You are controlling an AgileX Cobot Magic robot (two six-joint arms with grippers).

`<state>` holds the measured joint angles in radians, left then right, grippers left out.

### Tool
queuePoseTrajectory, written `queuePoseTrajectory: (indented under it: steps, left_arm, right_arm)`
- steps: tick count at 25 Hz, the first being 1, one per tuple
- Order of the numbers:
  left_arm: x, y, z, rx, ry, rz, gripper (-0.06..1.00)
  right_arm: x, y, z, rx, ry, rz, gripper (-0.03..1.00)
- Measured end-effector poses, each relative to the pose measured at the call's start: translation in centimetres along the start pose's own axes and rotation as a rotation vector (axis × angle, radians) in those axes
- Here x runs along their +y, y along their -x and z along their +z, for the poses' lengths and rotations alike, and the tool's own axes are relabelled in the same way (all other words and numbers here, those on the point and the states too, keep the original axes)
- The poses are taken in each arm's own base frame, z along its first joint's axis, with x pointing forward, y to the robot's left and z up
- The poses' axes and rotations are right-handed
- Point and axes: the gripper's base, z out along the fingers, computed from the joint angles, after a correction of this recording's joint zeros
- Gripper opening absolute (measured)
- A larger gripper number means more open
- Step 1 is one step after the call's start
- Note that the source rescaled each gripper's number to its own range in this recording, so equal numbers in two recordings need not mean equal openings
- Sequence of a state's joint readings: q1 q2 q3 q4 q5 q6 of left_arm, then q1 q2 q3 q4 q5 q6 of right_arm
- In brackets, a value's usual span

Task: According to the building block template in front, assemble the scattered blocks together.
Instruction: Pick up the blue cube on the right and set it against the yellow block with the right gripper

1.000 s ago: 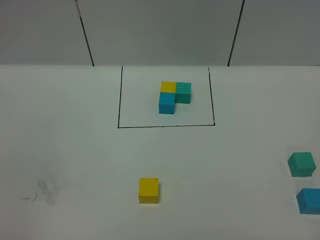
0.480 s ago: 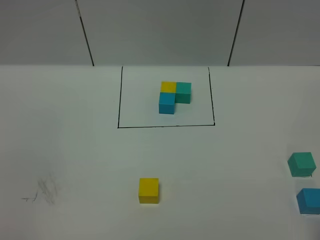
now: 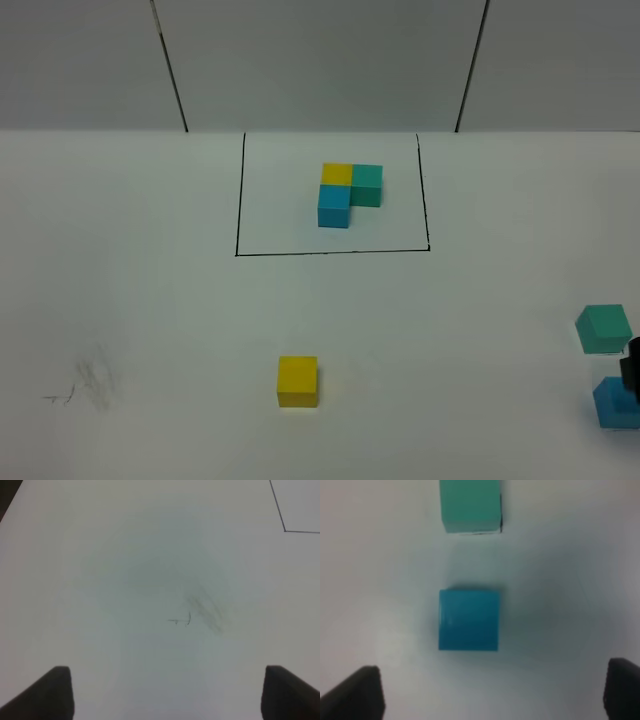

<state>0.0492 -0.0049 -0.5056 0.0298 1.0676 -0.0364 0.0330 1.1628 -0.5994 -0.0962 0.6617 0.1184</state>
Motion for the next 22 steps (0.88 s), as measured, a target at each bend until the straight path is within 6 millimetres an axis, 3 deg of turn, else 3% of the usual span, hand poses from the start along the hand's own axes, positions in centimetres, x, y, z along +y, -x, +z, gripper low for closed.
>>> queuePoseTrajectory:
  steps: [9,22]
  left_arm:
    - [0.0,0.0,0.0,0.000,0.000,0.000,0.67]
    - [0.0,0.0,0.0,0.000,0.000,0.000,0.67]
  right_arm:
    - [0.5,0.9,5.6,0.081,0.011,-0.011,0.83]
    - [0.9,-0.3,9.8,0.163,0.031,0.022,0.77]
